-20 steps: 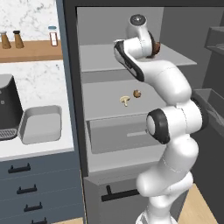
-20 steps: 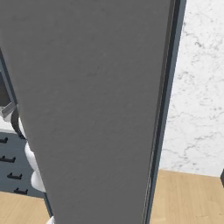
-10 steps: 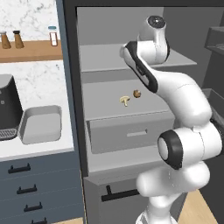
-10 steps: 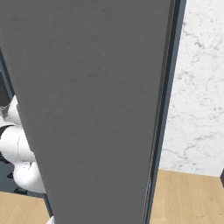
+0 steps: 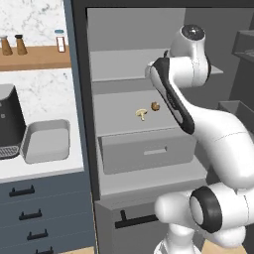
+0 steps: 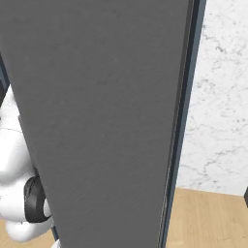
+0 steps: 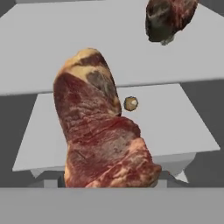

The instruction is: Place one mushroom and one steak in each tupperware on the nearby counter, to pack two identical lunches.

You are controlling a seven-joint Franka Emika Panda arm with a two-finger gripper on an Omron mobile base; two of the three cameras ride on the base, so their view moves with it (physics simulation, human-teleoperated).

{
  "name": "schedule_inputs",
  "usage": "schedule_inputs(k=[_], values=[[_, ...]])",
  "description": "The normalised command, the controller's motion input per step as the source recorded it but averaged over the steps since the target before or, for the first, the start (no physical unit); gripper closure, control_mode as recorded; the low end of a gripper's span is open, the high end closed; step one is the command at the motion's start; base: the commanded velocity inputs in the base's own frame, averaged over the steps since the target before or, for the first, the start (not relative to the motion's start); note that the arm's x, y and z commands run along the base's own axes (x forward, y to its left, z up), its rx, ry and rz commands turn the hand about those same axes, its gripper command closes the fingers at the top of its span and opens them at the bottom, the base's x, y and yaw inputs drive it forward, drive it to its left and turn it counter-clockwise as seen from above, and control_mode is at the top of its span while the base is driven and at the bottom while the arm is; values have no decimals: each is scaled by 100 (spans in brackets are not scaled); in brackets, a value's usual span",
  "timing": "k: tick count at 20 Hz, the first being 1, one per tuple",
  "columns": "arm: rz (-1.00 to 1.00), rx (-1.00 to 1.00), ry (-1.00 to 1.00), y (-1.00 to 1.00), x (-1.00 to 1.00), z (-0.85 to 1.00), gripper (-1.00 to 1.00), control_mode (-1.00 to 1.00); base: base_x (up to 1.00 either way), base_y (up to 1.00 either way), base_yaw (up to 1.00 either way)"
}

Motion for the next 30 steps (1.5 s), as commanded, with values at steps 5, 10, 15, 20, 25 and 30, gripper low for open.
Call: schedule_inputs(k=[5, 10, 15, 20, 25, 30], values=[[0, -1, 1, -18, -100, -71, 100, -100, 0, 0, 0], [0, -4, 9, -1, -100, -46, 100, -100, 0, 0, 0], [0, -9, 11, -8, -78, -82, 100, -100, 0, 0, 0], [0, -2, 7, -7, -32, -35, 100, -100, 0, 0, 0], [0, 0, 2, 3, -4, -9, 100, -100, 0, 0, 0], [0, 0, 0, 0, -26, -10, 100, 100, -36, 0, 0]])
